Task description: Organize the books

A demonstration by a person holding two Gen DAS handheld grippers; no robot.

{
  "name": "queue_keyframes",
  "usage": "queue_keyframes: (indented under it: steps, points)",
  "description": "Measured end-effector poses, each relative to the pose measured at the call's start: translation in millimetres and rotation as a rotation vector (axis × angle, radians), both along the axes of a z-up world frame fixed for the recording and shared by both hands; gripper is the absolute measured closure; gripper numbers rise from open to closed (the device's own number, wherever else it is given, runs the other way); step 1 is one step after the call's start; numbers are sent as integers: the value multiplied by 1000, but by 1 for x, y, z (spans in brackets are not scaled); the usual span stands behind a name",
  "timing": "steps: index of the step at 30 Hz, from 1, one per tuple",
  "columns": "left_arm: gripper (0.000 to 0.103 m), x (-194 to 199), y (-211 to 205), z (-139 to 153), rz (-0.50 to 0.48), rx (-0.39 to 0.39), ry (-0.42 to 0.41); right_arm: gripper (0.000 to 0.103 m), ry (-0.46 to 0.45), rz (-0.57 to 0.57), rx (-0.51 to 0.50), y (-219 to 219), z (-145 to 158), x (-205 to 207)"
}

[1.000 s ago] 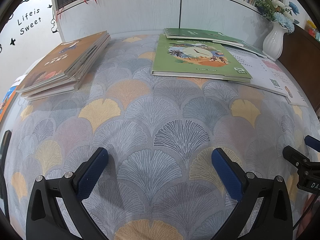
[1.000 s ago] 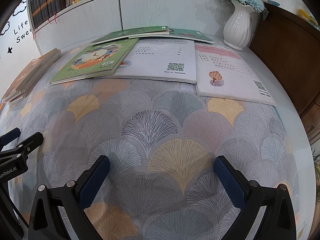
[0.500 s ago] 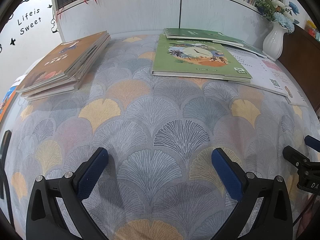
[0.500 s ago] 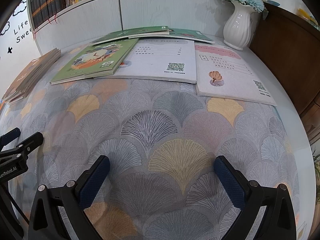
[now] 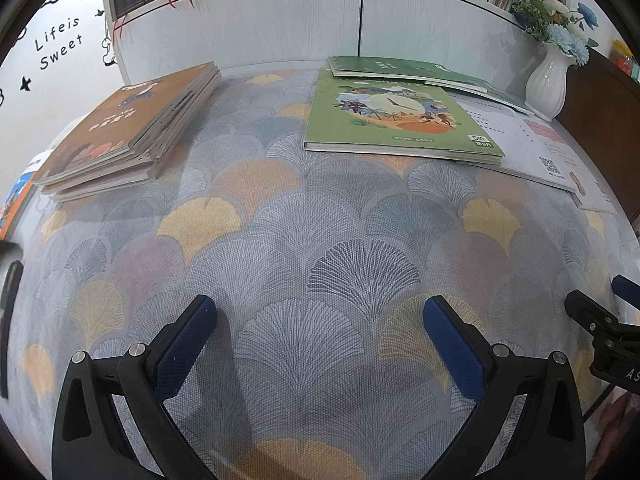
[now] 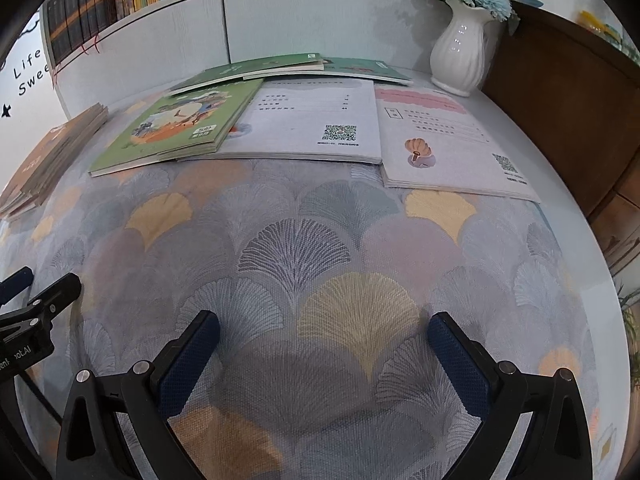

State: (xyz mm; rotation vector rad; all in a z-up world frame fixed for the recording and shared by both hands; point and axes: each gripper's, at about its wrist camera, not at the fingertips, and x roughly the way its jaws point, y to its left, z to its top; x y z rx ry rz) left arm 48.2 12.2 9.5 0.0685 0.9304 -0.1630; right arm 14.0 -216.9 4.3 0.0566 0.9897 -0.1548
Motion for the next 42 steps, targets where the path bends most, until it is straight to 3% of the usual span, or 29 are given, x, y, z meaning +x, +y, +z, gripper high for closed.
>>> queue_keyframes:
  steps: [42]
  points:
    - [0, 1, -1, -1, -1, -2, -1, 0, -13, 3, 34, 2, -2, -5]
